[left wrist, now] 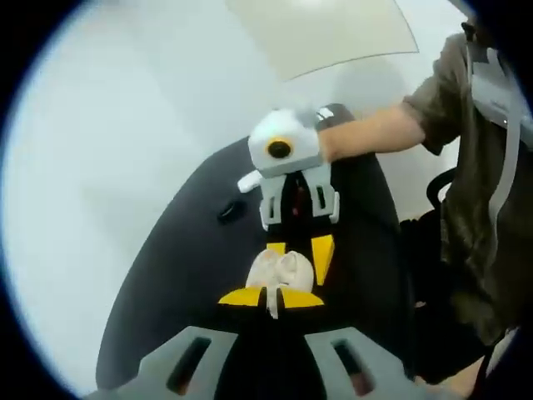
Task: Pick up three earphones and place each one into its charging case using tactile feedback, ensure that each earphone is properly inserted and securely positioned inside the case.
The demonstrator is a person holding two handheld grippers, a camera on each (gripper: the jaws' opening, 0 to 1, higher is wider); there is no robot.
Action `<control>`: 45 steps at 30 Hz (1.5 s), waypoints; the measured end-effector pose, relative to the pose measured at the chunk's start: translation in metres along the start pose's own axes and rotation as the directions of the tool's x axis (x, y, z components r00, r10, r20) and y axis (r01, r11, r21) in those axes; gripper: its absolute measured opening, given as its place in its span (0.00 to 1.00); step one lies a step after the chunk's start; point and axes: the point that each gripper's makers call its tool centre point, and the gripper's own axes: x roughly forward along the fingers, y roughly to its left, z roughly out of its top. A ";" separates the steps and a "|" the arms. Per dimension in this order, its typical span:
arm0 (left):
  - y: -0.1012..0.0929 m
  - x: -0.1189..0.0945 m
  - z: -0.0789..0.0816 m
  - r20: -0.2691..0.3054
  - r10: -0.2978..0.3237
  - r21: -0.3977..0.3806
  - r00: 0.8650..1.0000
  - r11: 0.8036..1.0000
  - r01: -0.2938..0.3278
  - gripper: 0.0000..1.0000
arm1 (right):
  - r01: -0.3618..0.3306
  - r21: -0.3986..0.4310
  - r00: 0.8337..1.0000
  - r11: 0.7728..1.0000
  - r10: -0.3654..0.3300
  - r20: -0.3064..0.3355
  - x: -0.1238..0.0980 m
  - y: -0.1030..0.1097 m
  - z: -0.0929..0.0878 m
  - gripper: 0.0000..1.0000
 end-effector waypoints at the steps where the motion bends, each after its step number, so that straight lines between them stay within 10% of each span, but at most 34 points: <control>1: 0.003 0.000 -0.001 -0.004 0.012 0.003 1.000 1.000 -0.012 0.04 | 0.001 -0.008 1.000 1.000 -0.001 0.001 0.000 0.000 0.000 0.20; 12: 0.009 -0.011 -0.008 0.090 0.004 -0.133 0.996 0.991 0.008 0.13 | 0.000 -0.026 1.000 1.000 0.000 0.002 0.001 0.001 0.001 0.20; 15: 0.006 -0.007 -0.014 0.186 -0.065 -0.293 0.980 0.949 0.119 0.34 | 0.002 -0.036 1.000 0.999 -0.002 0.003 0.001 0.002 0.001 0.20; 19: 0.009 0.004 -0.027 0.274 -0.061 -0.355 0.960 0.921 0.159 0.37 | 0.003 -0.062 1.000 0.998 -0.003 0.003 0.001 0.003 0.002 0.20; 28: -0.014 0.028 -0.017 0.385 -0.151 -0.281 0.910 0.921 0.272 0.36 | -0.012 -0.120 1.000 0.993 0.014 0.009 0.002 0.007 0.004 0.18; 45: -0.014 0.023 -0.014 0.383 -0.126 -0.230 0.915 0.947 0.226 0.35 | -0.042 0.004 0.999 0.999 0.042 0.010 0.000 0.008 0.000 0.15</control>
